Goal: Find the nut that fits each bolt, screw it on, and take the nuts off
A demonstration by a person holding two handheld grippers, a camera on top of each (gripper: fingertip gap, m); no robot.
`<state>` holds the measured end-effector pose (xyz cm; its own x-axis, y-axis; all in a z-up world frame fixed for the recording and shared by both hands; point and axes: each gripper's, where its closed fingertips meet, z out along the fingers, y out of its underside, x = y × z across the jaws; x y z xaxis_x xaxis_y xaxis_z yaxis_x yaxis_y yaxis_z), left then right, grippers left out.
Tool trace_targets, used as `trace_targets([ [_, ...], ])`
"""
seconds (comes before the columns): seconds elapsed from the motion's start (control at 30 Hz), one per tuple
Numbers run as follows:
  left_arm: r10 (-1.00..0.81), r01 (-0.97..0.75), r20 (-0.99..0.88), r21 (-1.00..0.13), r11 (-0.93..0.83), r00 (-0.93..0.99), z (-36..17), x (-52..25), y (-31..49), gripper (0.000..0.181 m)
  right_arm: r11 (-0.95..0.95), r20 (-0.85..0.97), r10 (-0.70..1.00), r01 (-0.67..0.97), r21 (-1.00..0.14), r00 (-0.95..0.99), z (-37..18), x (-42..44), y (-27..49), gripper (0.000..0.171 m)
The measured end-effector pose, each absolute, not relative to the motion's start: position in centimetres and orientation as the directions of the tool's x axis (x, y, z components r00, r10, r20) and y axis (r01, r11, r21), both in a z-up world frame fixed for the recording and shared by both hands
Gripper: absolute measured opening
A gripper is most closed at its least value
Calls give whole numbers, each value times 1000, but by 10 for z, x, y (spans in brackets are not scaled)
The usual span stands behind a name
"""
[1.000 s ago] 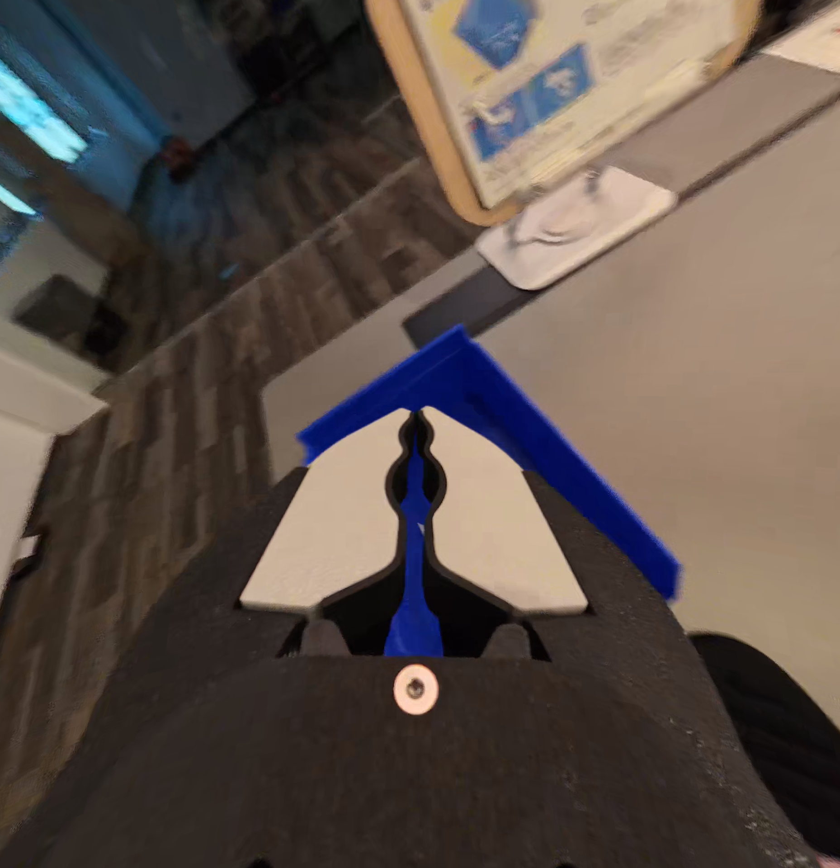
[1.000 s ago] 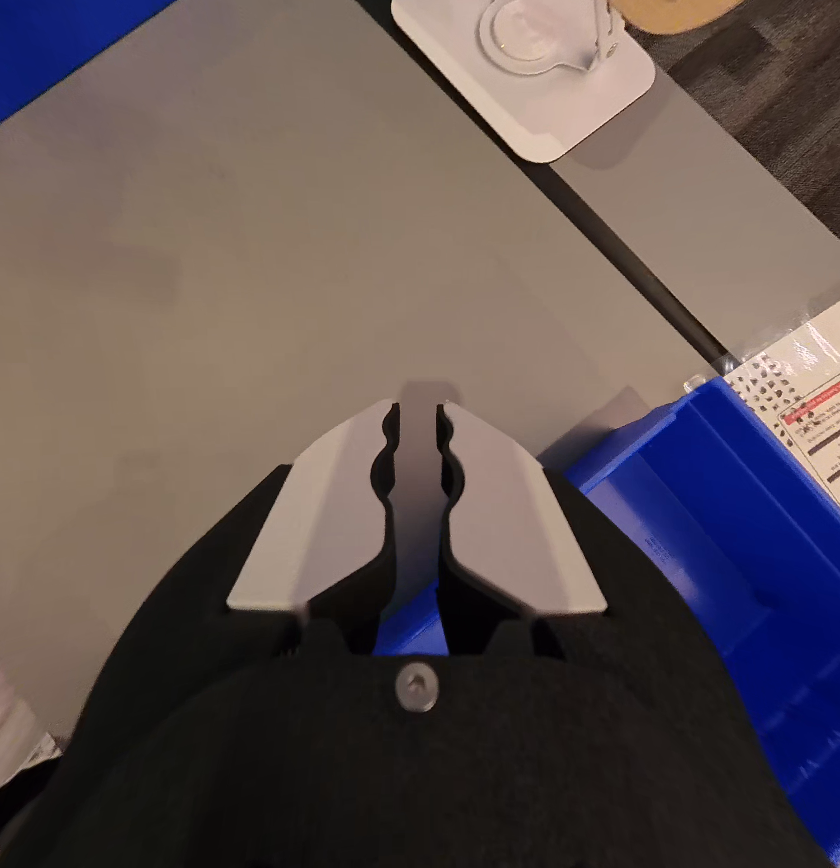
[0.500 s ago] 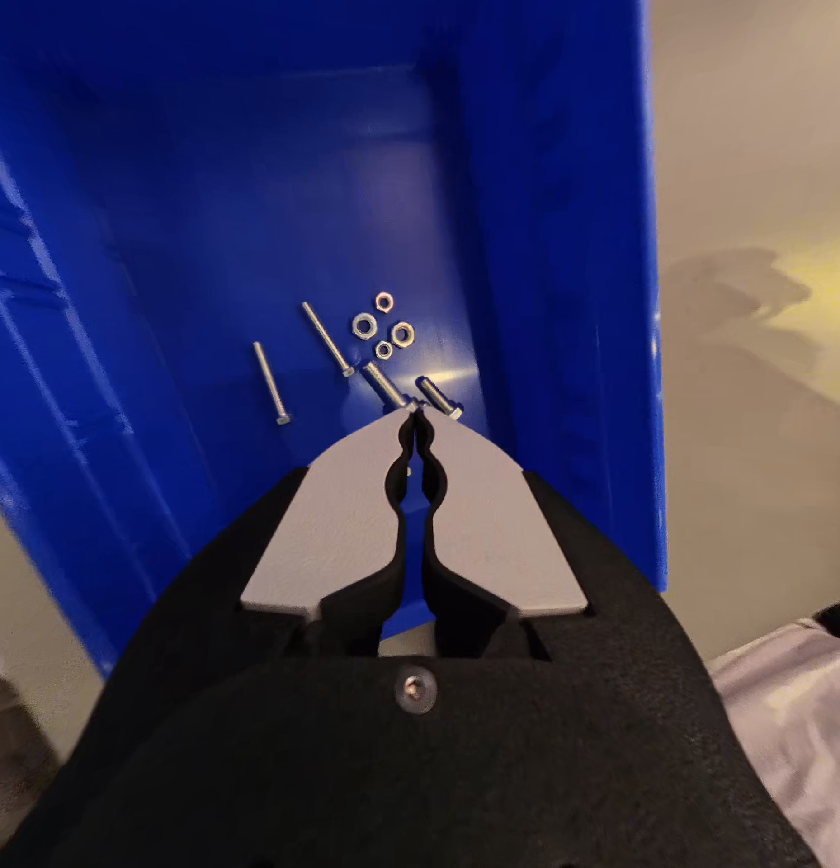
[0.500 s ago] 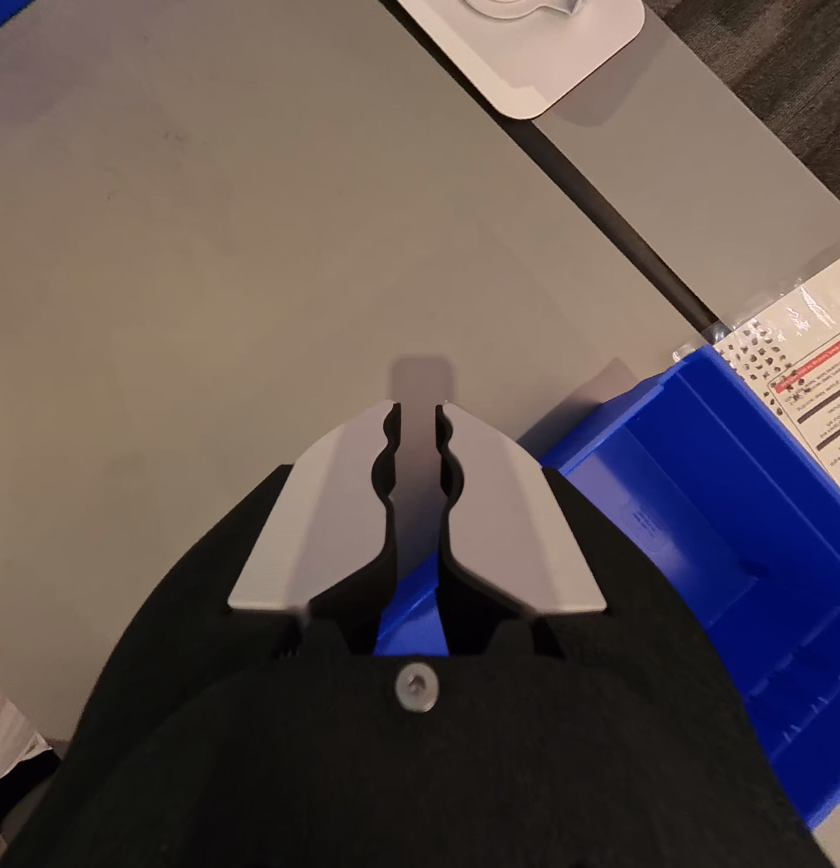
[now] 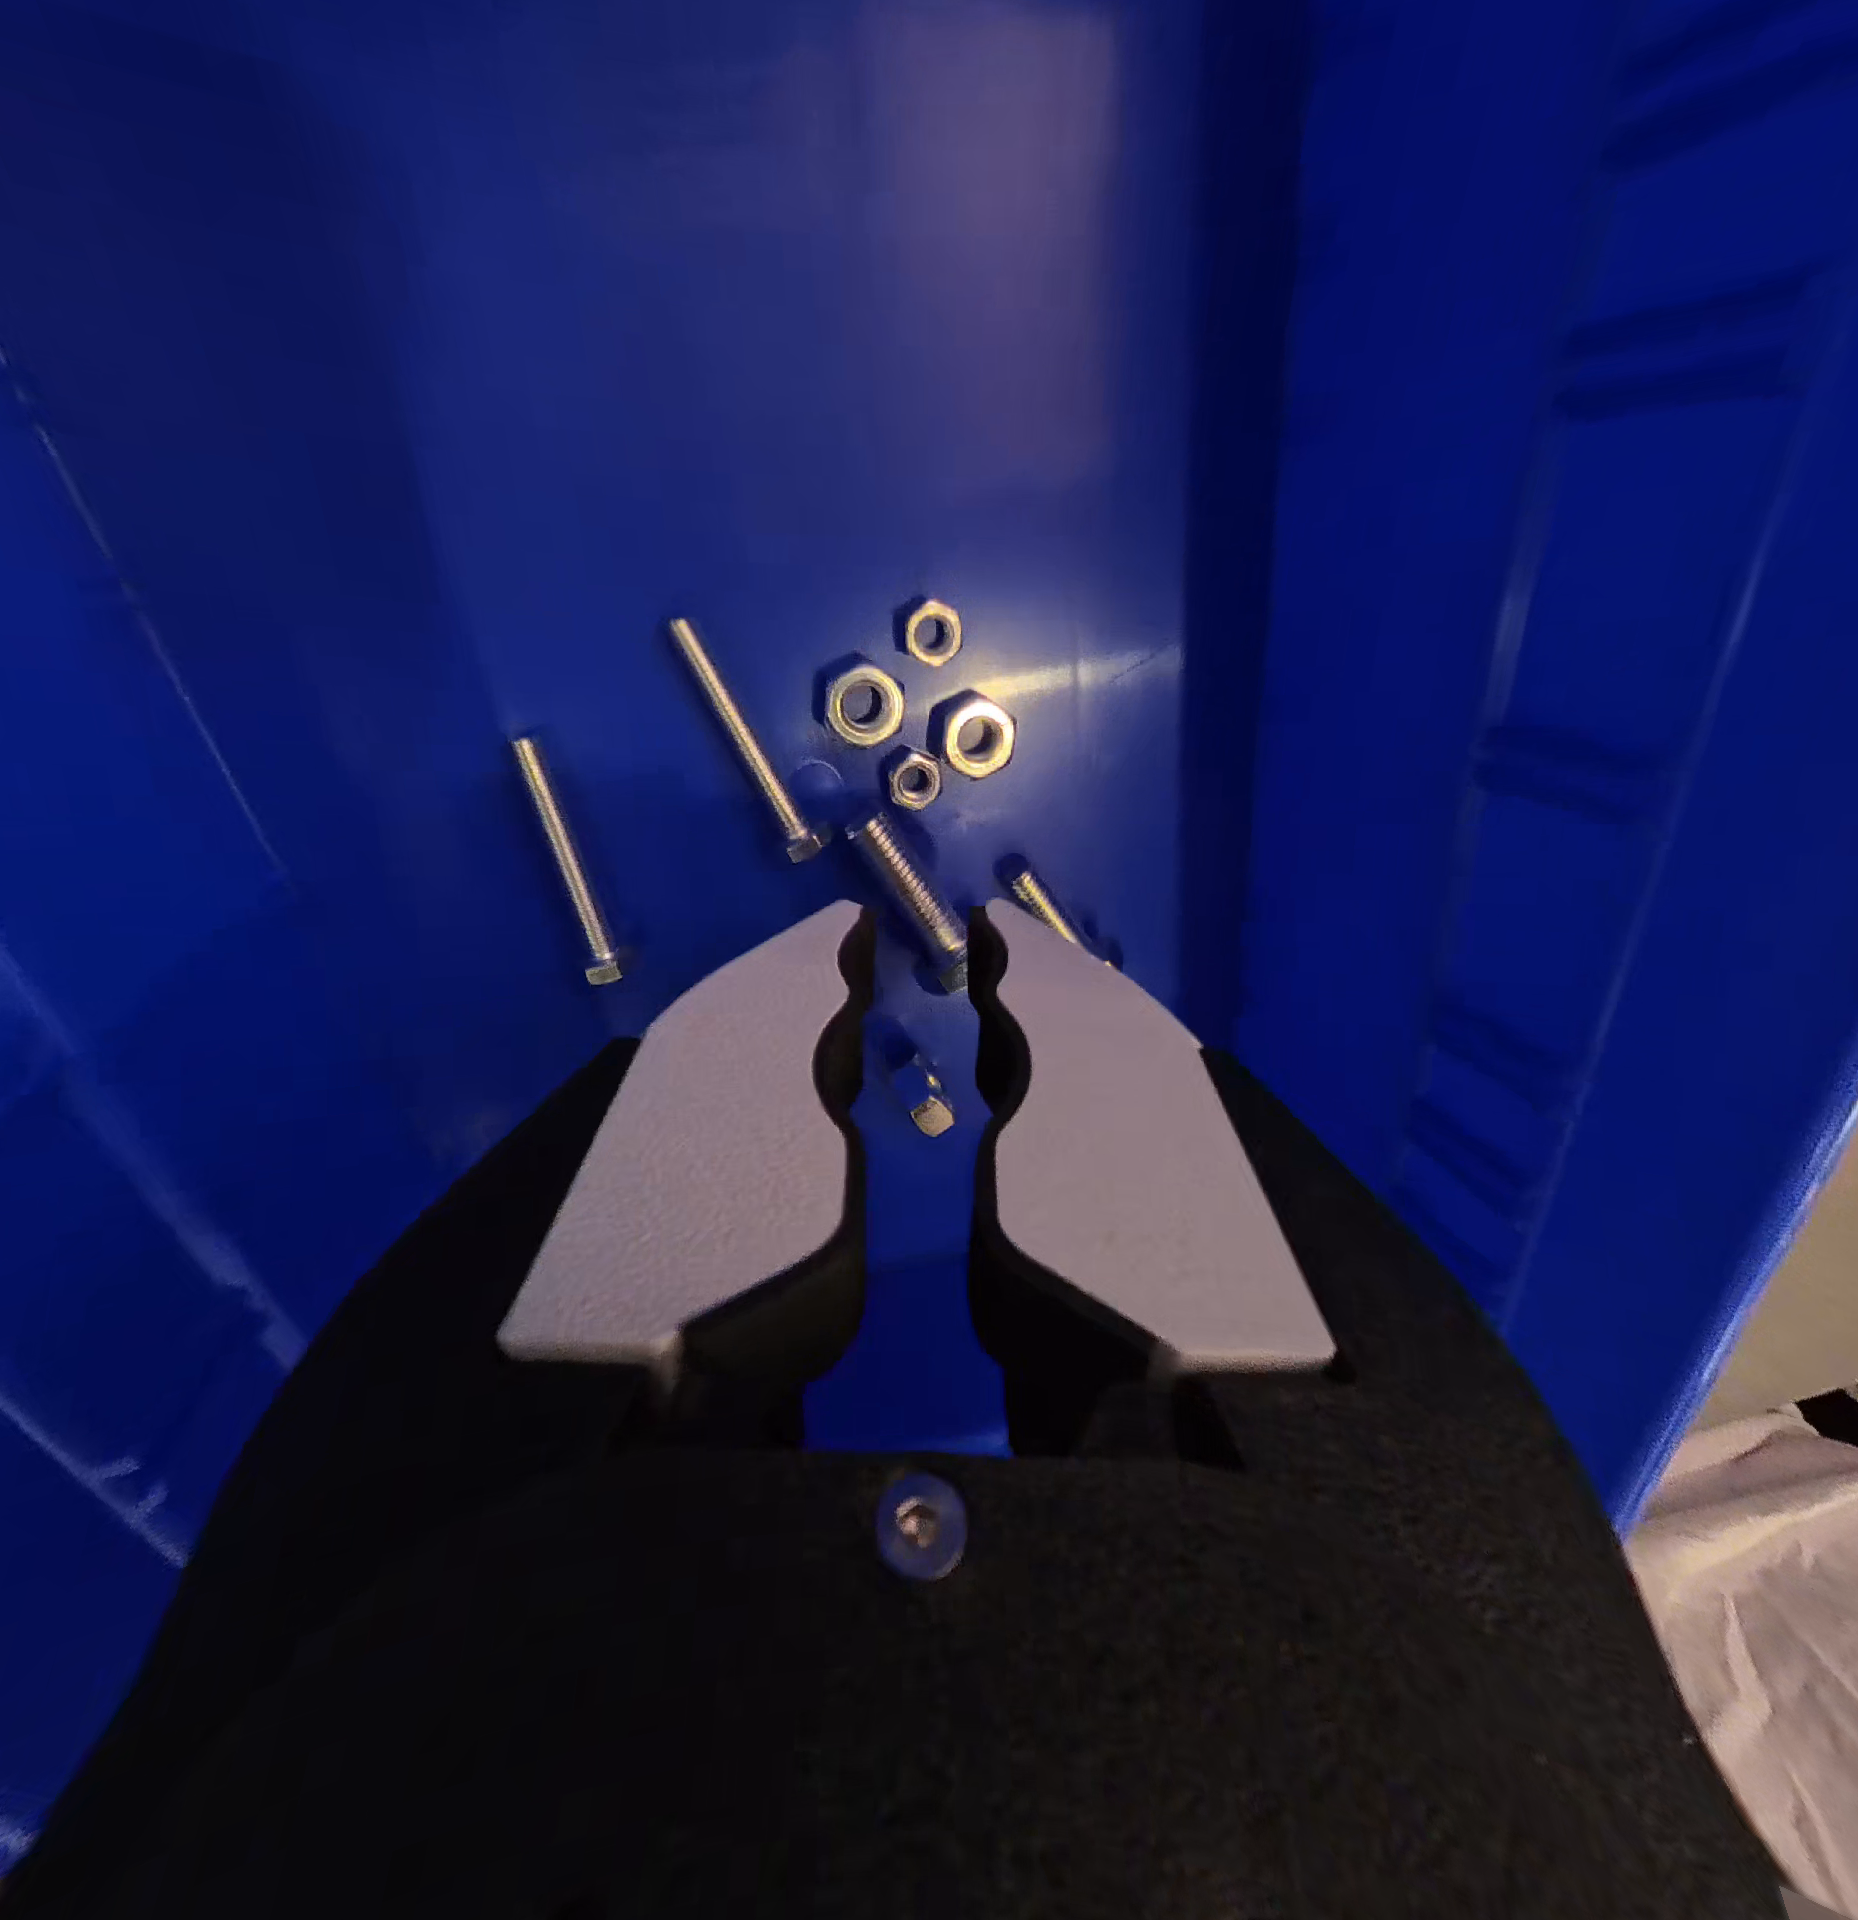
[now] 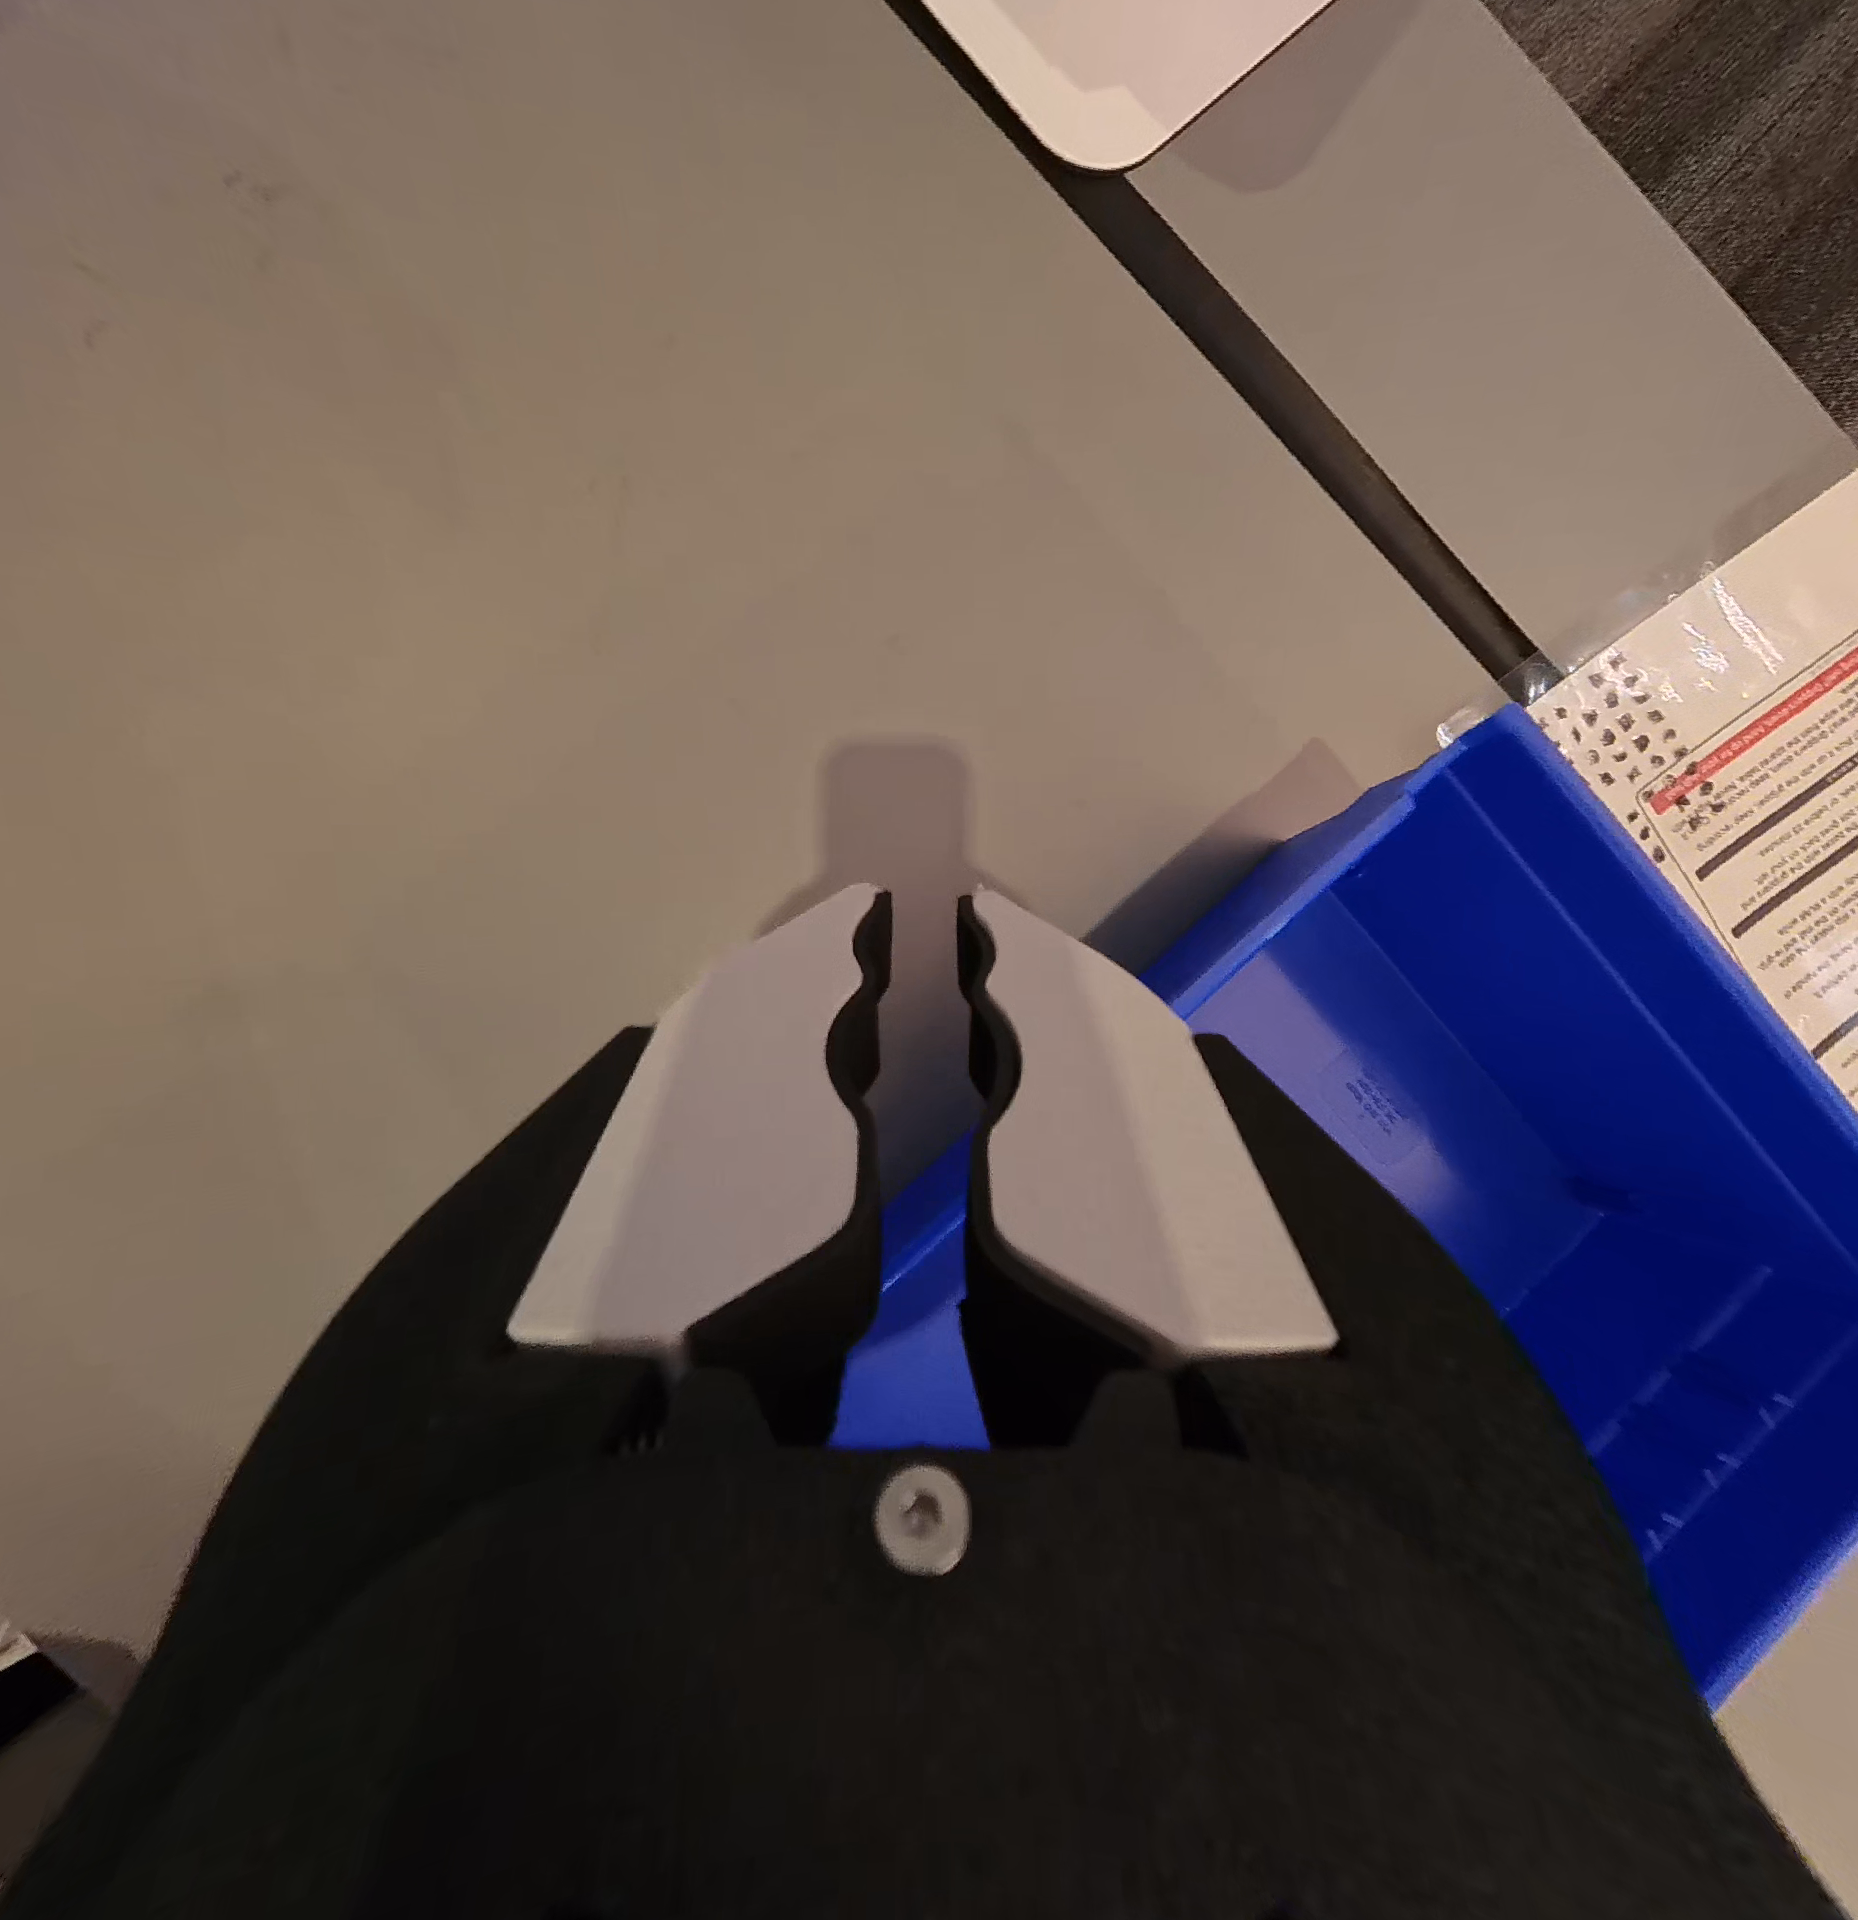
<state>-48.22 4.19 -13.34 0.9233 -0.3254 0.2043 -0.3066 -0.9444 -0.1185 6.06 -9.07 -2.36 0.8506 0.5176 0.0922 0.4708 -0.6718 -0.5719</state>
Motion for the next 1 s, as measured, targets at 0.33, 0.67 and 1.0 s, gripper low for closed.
trace_targets([
  [0.33,-309,-301,145,-75,-951,940,-139,-486,40,27,-669,115,530,497,-552,840,-26,59,-92,11],
  [0.67,-332,-333,90,-4,-943,939,-150,-485,37,23,-671,127,539,516,-533,833,-30,59,-91,11],
  [1.0,-417,-380,178,-209,-901,891,-107,-473,44,10,-659,148,554,541,-522,819,-32,57,-90,11],
])
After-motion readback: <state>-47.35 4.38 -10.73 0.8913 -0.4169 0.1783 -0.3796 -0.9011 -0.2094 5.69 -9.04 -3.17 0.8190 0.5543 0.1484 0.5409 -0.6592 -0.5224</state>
